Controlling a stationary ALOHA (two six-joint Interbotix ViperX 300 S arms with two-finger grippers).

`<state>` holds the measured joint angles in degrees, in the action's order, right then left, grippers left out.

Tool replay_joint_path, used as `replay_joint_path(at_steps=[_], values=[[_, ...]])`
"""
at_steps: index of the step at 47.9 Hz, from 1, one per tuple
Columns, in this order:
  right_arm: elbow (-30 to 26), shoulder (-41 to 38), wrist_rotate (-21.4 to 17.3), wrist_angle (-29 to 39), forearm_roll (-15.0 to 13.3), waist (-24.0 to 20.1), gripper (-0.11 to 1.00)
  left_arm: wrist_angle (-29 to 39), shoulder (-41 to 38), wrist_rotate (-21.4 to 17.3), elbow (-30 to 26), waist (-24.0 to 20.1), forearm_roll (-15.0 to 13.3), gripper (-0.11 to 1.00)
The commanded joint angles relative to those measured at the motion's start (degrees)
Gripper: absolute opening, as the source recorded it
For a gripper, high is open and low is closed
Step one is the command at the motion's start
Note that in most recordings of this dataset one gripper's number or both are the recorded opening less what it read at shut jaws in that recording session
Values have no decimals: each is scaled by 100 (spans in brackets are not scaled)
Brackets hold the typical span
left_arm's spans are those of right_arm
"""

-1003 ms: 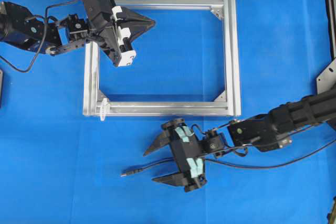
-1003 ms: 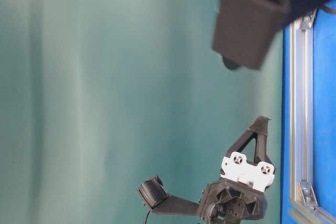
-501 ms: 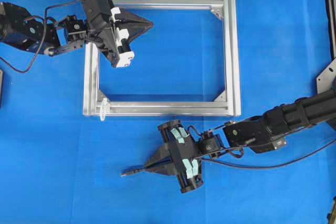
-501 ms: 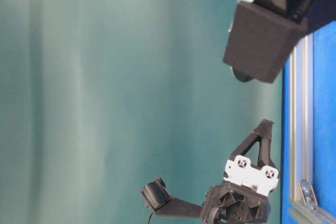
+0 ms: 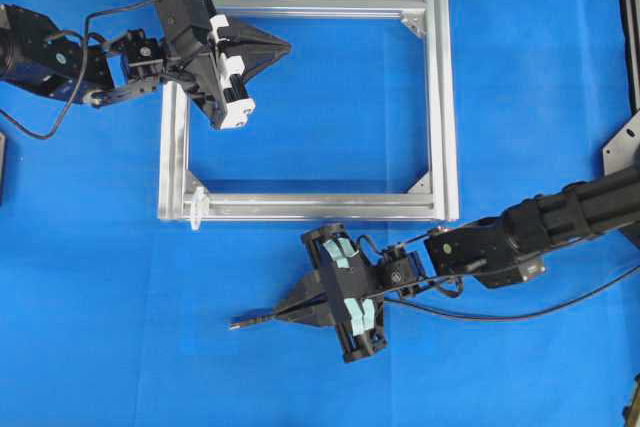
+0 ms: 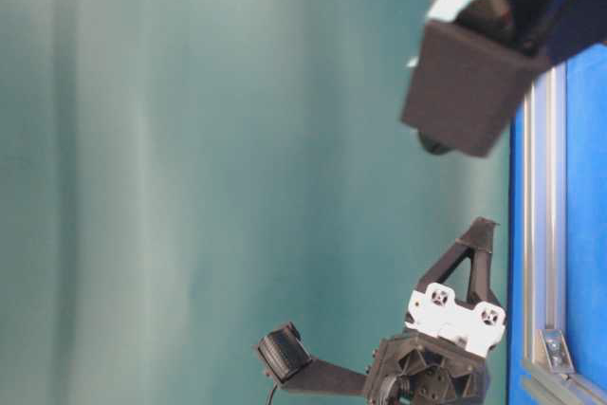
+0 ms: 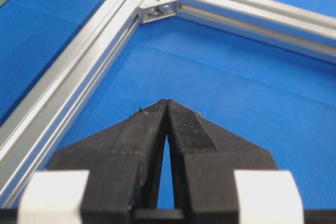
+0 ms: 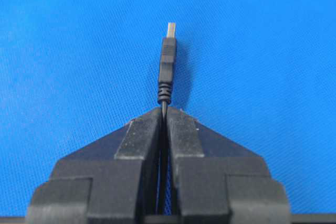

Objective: Insert the wire through the string loop located on the left side.

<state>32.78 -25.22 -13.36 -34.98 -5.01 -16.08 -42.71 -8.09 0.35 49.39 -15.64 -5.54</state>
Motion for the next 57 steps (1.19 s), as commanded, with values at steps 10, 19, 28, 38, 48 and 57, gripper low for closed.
replay_joint_path(at_steps=[10, 19, 28, 38, 48, 57], values=[[-88, 1028, 18, 967, 9, 0, 0, 9, 193, 9, -26, 9, 18, 0], [-79, 1248, 35, 1230, -9, 9, 0, 35, 193, 9, -26, 9, 18, 0], [-62, 1239, 35, 1230, -9, 9, 0, 35, 193, 9, -35, 9, 18, 0], [-62, 1248, 35, 1257, -18, 0, 0, 35, 193, 9, -35, 9, 18, 0], [-44, 1239, 35, 1248, -18, 9, 0, 35, 193, 9, -26, 9, 18, 0], [-53, 1248, 35, 1248, -18, 0, 0, 35, 193, 9, -26, 9, 18, 0]])
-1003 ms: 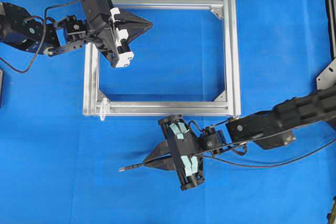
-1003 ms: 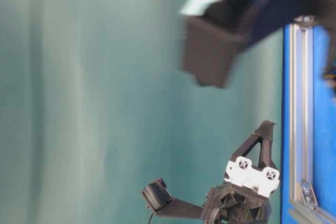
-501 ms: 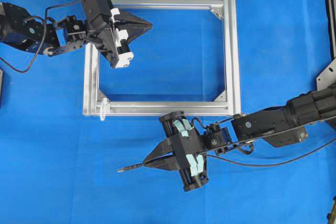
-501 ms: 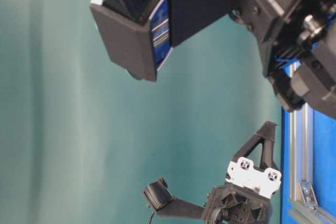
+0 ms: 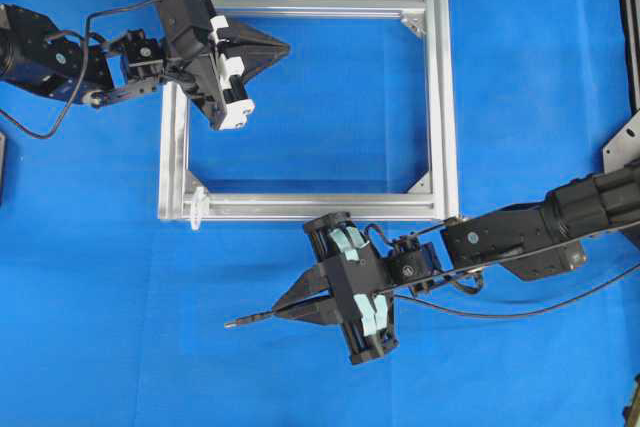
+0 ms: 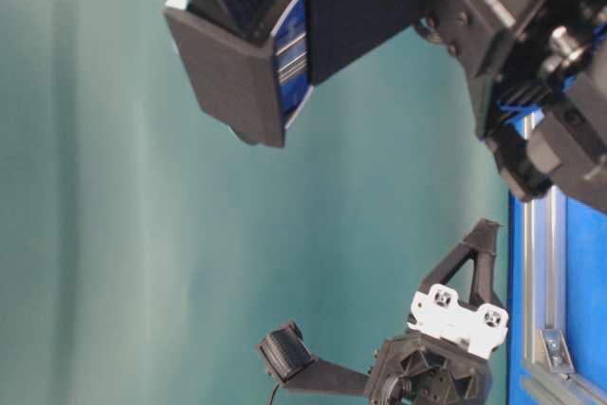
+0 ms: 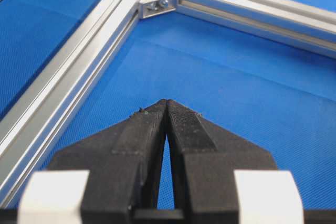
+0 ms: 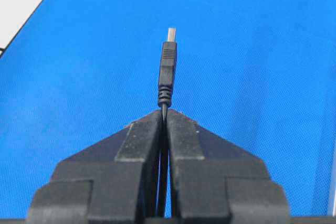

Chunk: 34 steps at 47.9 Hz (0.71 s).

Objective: Insert the wire through the string loop located on the left side.

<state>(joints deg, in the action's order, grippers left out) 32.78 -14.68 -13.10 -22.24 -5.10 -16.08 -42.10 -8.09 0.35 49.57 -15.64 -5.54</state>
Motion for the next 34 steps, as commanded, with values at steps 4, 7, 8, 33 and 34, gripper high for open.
replay_joint_path(at_steps=[4, 7, 8, 33, 34], values=[[-53, 193, 9, -18, -9, 9, 0, -26, 193, 9, -44, 9, 18, 0], [-44, 193, 9, -18, -9, 9, 0, -26, 193, 9, -44, 9, 9, 0], [-53, 193, 9, -18, -9, 0, 0, -26, 193, 9, -44, 9, 18, 0], [-44, 193, 9, -18, -9, 0, 0, 18, 193, 9, -44, 9, 18, 0], [-44, 193, 9, -18, -9, 9, 0, 26, 193, 18, -44, 9, 18, 0]])
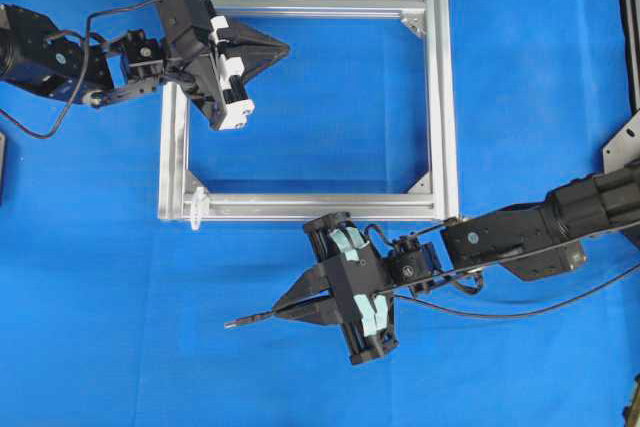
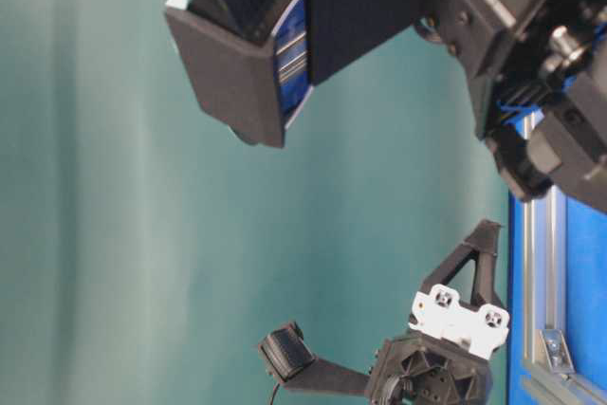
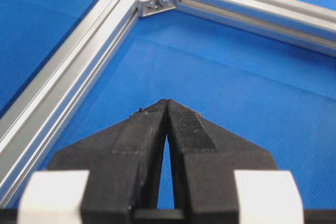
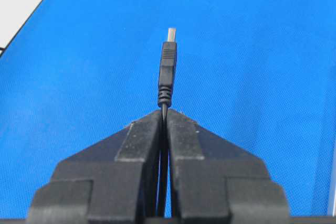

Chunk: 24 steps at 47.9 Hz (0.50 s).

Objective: Insert the wire through the string loop located on the left side.

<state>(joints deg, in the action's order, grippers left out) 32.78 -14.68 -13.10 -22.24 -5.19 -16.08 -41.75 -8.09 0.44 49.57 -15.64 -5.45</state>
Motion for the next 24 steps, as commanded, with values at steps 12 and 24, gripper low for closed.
replay_joint_path(at_steps=[12, 24], values=[[-44, 185, 9, -18, -9, 0, 0, 0, 193, 9, -44, 9, 9, 0], [62, 237, 53, -18, 0, 123, 0, -9, 193, 9, -44, 26, 9, 0]])
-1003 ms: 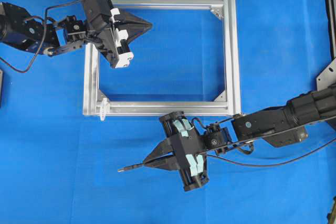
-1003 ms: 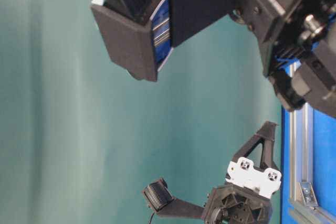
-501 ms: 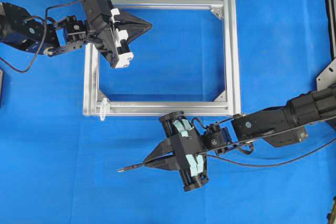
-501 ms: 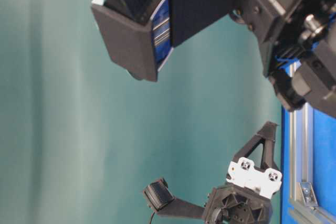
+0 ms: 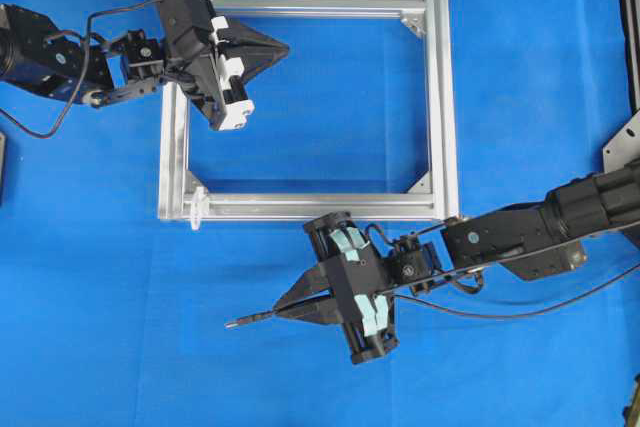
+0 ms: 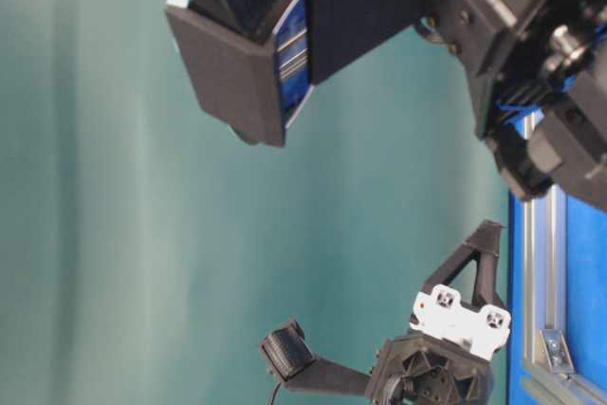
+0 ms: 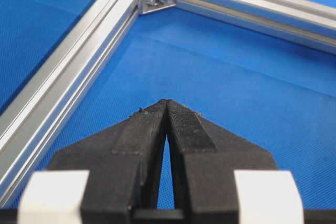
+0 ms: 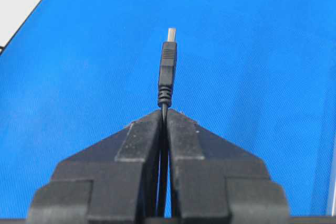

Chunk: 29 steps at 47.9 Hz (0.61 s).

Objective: Insert the wire through the string loop located on the left side.

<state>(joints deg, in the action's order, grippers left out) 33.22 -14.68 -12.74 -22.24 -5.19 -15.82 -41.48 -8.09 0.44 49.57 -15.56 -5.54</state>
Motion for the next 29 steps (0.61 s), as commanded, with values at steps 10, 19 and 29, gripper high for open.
replay_joint_path(at_steps=[10, 19, 29], values=[[325, 387, 26, -53, 0, 492, 0, -26, 193, 9, -35, 53, 9, 0], [571, 527, 35, -167, 0, 923, 0, -26, 193, 9, -26, 62, 18, 0], [765, 624, 62, -308, -9, 1213, 0, -26, 193, 9, -18, 70, 9, 0]])
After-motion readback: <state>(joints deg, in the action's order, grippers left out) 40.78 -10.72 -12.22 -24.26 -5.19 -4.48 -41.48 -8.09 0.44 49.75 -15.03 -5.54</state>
